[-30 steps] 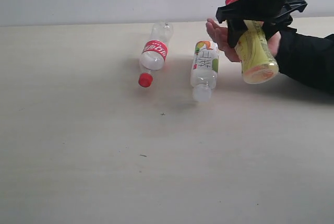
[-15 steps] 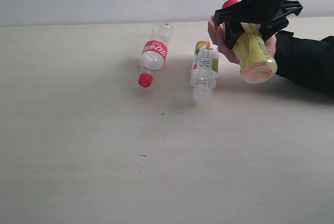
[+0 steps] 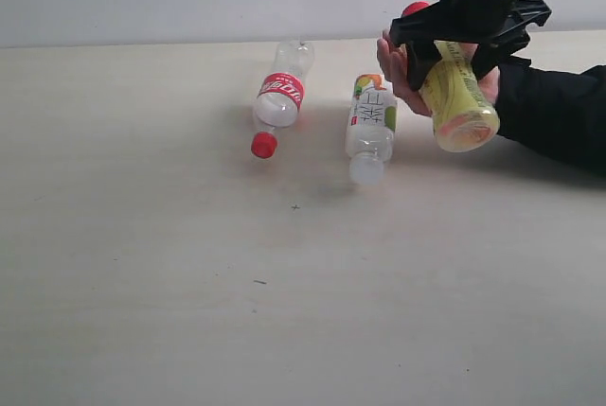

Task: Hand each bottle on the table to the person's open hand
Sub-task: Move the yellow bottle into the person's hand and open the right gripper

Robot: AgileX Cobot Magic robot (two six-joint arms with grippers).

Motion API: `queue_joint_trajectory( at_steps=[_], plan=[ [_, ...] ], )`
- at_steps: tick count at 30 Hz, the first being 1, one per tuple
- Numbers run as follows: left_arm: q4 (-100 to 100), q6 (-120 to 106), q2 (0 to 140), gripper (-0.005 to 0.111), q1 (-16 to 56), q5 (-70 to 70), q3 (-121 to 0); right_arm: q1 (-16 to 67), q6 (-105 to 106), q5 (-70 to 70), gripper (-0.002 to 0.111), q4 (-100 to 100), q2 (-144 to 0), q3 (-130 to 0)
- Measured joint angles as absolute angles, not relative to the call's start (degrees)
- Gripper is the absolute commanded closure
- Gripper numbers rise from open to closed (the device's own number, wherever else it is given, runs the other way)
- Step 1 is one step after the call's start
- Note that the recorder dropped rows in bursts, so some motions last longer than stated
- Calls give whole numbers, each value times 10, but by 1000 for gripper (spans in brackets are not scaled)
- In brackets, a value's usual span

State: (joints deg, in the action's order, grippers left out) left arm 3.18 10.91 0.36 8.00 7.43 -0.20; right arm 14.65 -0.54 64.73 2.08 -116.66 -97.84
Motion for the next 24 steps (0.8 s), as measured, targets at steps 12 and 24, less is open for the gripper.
queue_joint_trajectory(
  at_steps=[12, 24],
  plan=[
    [32, 109, 4, 107, 80, 74, -2, 147, 4, 674, 82, 16, -1035, -978],
    [32, 109, 4, 107, 80, 74, -2, 147, 208, 417, 108, 185, -524, -504]
  ],
)
